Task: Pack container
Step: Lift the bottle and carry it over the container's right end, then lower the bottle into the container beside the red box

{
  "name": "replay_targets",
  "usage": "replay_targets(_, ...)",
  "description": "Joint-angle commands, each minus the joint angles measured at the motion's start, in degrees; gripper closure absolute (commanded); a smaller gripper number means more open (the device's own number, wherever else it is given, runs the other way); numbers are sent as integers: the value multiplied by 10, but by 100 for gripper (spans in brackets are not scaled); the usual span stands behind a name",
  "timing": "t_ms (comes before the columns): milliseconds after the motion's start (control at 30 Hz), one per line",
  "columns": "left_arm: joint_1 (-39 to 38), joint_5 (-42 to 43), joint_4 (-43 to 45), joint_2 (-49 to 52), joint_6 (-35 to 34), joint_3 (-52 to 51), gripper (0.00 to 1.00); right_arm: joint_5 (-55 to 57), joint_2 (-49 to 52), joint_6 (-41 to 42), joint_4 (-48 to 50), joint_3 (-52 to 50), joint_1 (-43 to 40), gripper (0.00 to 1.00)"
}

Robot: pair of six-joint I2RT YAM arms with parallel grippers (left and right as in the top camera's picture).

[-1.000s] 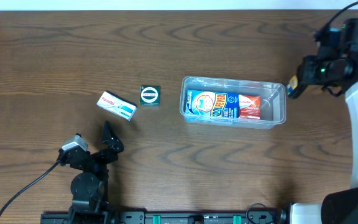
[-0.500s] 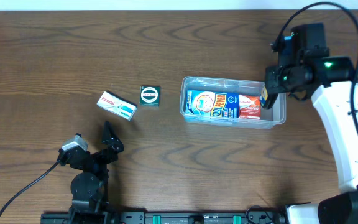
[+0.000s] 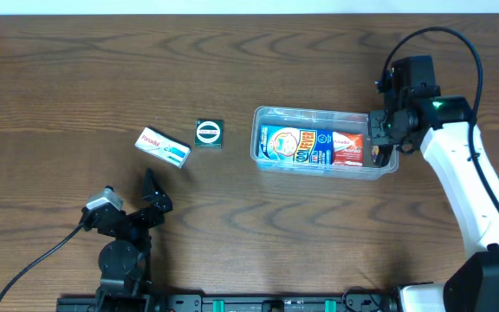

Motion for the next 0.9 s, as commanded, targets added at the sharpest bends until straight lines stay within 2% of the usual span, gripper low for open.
replay_targets(0,4,-7,-6,-3,8,-16,2,30,-8,16,28,-30,5,91)
replay_targets(367,4,-7,-6,-3,8,-16,2,48,-8,20,185,-132,5,91)
replay_targets(867,4,-7,-6,-3,8,-16,2,55,-8,27,233,-134,5,89)
